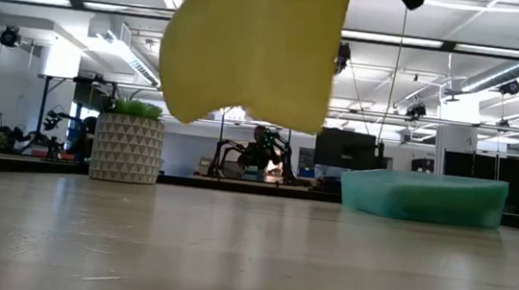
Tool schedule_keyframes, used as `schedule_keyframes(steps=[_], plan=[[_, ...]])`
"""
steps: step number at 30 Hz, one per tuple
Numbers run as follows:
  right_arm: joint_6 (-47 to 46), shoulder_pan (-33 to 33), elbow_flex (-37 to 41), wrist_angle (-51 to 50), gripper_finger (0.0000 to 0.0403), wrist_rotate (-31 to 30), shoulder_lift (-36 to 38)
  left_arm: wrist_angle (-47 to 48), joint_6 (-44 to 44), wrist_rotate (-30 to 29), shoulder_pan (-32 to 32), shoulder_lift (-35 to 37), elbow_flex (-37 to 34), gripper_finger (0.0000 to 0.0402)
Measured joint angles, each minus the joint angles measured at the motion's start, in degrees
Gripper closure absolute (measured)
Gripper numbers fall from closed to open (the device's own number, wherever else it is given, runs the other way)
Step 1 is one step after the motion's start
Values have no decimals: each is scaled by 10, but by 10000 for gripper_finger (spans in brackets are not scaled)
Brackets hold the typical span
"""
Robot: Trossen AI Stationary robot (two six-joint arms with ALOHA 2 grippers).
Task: Fold microfiber towels
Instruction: Fold the yellow towel
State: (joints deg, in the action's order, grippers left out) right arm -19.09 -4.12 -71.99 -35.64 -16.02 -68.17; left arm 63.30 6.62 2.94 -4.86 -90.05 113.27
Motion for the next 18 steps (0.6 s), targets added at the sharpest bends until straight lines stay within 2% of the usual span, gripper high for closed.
schedule_keyframes(steps=[5, 10, 14, 18], plan=[[-28, 0, 37, 63, 350, 16, 0, -23, 1, -3, 0, 19, 1, 401], [-46, 0, 86, 160, 261, 17, 0, -48, 1, 1, 0, 46, 2, 401], [-36, 0, 124, 265, 190, 17, -3, -59, 1, 55, 0, 69, 5, 401], [-12, 0, 148, 355, 142, 35, -3, -59, -20, 139, 0, 95, 5, 401]])
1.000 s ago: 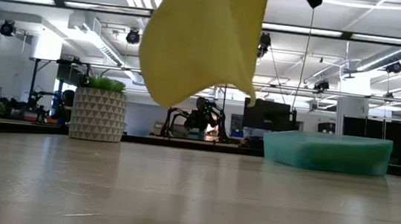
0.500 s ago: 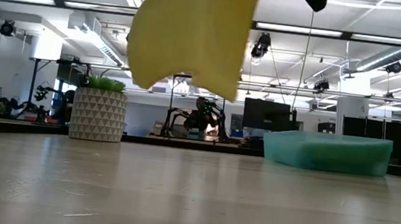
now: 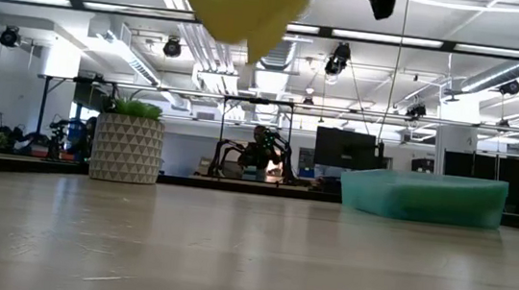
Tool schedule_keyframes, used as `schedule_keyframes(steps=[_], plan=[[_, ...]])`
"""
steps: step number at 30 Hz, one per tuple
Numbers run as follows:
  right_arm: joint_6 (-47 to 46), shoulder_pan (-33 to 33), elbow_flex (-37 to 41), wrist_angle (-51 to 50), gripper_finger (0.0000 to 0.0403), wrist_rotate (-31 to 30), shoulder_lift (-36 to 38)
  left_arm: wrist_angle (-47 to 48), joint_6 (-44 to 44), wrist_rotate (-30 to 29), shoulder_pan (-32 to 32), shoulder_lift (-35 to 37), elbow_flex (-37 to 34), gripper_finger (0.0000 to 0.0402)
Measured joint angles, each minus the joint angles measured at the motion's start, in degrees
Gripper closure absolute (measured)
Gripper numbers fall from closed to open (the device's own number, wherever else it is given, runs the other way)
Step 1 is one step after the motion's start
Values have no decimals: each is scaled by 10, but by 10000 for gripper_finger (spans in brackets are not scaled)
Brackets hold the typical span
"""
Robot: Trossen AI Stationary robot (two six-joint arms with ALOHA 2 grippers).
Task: Fold microfiber towels
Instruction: Fold the yellow towel
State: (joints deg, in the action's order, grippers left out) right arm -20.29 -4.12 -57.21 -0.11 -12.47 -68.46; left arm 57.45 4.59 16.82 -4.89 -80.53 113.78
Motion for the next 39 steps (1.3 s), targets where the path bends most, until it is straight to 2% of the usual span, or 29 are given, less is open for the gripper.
schedule_keyframes(steps=[3, 7, 12, 16, 21, 25, 28, 30, 32, 36, 37, 39], plan=[[20, 0, 3, 16, 123, 9, -3, -6, -8, 54, 0, 16, 0, 401], [43, 0, -6, 24, 113, 23, -25, -58, -4, 102, 0, 31, 0, 401], [47, -1, -36, 49, 111, 81, -77, -141, 12, 129, 0, 39, 0, 401], [48, -2, -75, 54, 110, 86, -118, -181, 32, 177, 0, 38, 0, 401], [80, -1, -132, 70, 110, 128, -151, -182, 46, 183, 0, 34, 0, 401], [98, -1, -166, 74, 111, 134, -180, -196, 59, 183, 0, 25, 0, 401], [110, 0, -191, 77, 117, 170, -198, -198, 71, 183, 0, 21, 0, 401], [110, -1, -204, 78, 142, 179, -206, -195, 72, 183, 0, 18, 0, 402], [117, -4, -206, 75, 189, 181, -206, -195, 72, 183, 0, 18, 0, 402], [147, -4, -202, 43, 341, 189, -187, -195, 74, 164, 0, 20, 0, 402], [154, -4, -202, 31, 366, 189, -181, -195, 74, 155, 0, 22, 0, 402], [155, -3, -201, -21, 383, 184, -161, -195, 73, 138, 0, 25, 0, 402]])
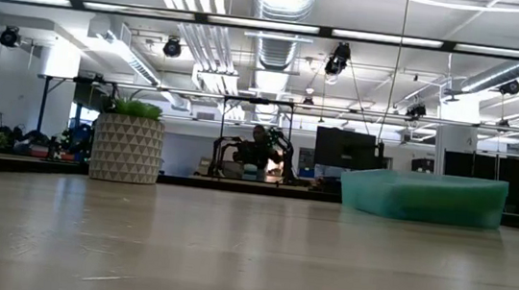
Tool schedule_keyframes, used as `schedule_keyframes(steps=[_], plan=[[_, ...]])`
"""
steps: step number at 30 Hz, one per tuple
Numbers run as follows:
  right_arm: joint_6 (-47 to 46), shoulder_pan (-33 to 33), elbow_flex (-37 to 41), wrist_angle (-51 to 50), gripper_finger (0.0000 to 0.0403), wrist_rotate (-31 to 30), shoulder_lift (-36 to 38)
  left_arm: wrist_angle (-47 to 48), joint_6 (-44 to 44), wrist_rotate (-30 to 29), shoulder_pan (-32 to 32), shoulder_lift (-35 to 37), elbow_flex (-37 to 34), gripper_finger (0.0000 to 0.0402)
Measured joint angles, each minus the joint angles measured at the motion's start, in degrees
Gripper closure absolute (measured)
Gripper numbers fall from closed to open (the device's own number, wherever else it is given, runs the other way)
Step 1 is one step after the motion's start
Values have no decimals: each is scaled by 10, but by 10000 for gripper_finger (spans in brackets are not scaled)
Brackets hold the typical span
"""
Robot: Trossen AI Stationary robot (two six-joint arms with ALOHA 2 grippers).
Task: Fold microfiber towels
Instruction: Fold the yellow towel
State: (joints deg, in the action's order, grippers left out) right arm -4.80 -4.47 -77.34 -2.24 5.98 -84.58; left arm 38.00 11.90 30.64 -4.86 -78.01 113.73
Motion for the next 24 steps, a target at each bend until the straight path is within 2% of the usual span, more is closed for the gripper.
schedule_keyframes(steps=[5, 8, 11, 18, 21, 24], plan=[[-3, -1, 1, -147, 393, -31, 64, 0, -2, -43, 0, 6, 0, 402], [-3, -2, 1, -234, 394, -69, 121, 0, -2, -47, 0, 1, 0, 402], [-3, -3, 1, -288, 394, -102, 177, 0, -4, -47, 0, -10, -1, 402], [-26, -3, -22, -376, 394, -112, 278, -1, -28, -55, 0, -61, -4, 399], [-56, -3, -38, -411, 394, -112, 292, -1, -69, -55, 0, -87, -4, 375], [-78, -3, -56, -450, 394, -112, 292, 0, -85, -56, 0, -110, -5, 331]])
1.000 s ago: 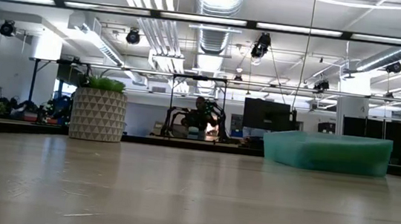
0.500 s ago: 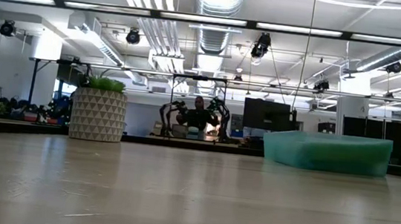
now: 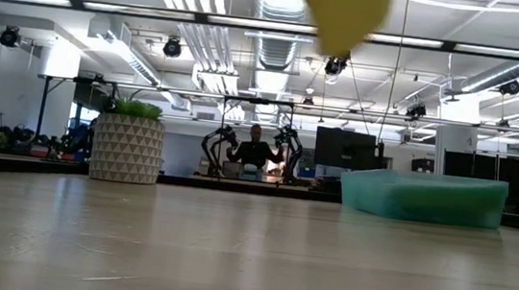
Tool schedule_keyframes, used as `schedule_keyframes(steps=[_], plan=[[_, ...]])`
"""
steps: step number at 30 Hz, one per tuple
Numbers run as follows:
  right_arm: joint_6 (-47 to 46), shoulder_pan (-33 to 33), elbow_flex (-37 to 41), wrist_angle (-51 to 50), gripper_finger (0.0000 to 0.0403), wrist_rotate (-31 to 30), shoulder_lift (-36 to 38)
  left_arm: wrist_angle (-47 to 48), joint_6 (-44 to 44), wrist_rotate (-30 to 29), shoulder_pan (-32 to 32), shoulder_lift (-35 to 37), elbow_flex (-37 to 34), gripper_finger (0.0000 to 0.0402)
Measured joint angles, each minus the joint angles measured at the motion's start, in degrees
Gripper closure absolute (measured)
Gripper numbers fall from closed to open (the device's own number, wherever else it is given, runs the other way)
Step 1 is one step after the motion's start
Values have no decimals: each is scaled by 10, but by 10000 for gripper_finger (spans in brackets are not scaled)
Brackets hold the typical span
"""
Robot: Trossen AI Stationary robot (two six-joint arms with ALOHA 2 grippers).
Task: Fold microfiber towels
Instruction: Fold the yellow towel
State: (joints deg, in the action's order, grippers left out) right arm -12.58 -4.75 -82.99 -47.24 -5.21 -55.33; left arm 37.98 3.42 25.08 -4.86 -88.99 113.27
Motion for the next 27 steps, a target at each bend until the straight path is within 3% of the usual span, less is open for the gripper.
schedule_keyframes(steps=[7, 10, 15, 21, 27], plan=[[-32, 0, -19, -58, 394, 7, -16, 0, -8, -1, -6, -33, 0, 208], [-42, 0, -19, -53, 394, 6, -26, -9, 24, -39, -6, -49, 0, 179], [-76, 0, -19, -40, 394, -8, -56, -52, 70, -137, -7, -75, 0, 169], [-110, 1, -19, -49, 394, -52, -96, -106, 130, -166, -6, -93, 0, 169], [-137, 2, -19, -26, 394, -98, -118, -58, 133, -253, 8, -102, 0, 169]])
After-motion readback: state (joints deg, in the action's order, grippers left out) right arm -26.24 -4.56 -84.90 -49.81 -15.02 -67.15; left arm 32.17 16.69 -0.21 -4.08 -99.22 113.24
